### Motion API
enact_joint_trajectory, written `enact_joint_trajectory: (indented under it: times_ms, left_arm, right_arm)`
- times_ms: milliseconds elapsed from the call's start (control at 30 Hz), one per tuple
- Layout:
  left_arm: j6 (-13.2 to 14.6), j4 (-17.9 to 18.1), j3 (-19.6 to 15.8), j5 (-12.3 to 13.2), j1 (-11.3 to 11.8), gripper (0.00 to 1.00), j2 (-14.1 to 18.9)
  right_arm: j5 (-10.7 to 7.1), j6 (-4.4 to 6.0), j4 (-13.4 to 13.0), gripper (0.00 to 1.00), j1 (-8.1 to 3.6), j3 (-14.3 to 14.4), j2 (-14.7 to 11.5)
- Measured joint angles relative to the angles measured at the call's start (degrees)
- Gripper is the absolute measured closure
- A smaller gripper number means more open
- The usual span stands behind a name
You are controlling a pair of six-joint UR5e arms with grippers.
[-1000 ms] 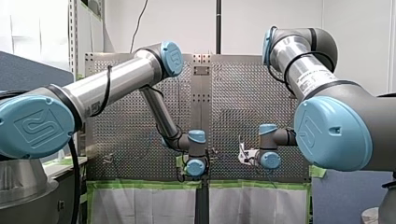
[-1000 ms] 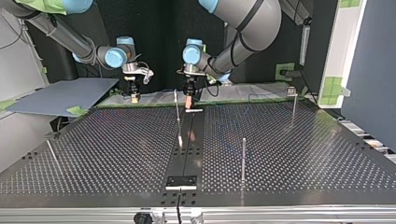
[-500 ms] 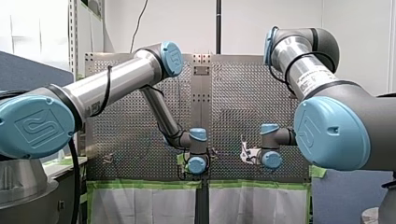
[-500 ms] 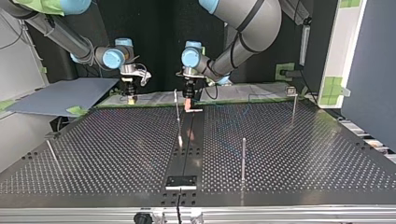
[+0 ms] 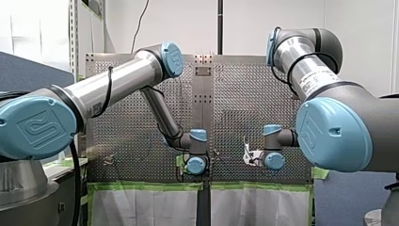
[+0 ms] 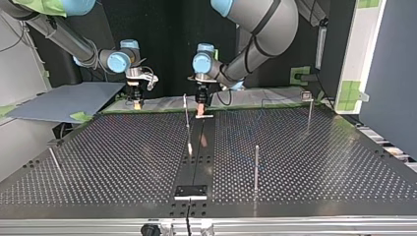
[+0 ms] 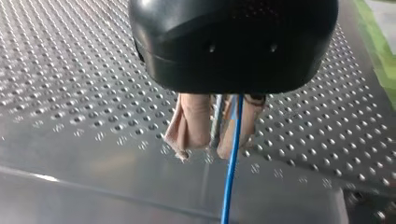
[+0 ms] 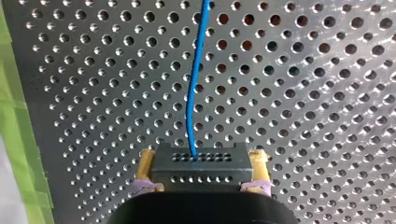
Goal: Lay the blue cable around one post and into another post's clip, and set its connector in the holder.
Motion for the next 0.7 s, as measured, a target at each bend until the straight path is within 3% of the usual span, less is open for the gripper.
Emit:
enact_joint_trajectory:
  times_ms: [33,67,100,133,433,700]
  left_arm:
    - [0.1,-0.4,0.0,0.3,0.2,0.28,0.0]
    - [0.4,-1.0,0.0,0.7,0.4,0.07,0.0]
    - [0.6,-1.4,0.0,1.1,0.5,0.07,0.0]
    - [0.9,-1.9,0.0,1.5,0.6,0.0,0.0]
    - [4.3,-6.1,-0.2,5.6,0.3,0.0,0.8]
    - [5.2,-10.3,-3.6,9.5,0.9,0.0,4.6]
  right_arm:
    - [0.0,0.04,0.1,1.0,0.0,0.0,0.0]
    - [0.0,0.08,0.1,1.0,0.0,0.0,0.0]
    - [0.01,0.13,0.1,1.0,0.01,0.0,0.0]
    - [0.0,0.2,0.2,1.0,0.01,0.0,0.0]
    - [0.06,0.49,1.0,1.0,0.04,0.0,0.1]
    - [0.05,0.86,1.2,1.0,-0.03,0.0,0.1]
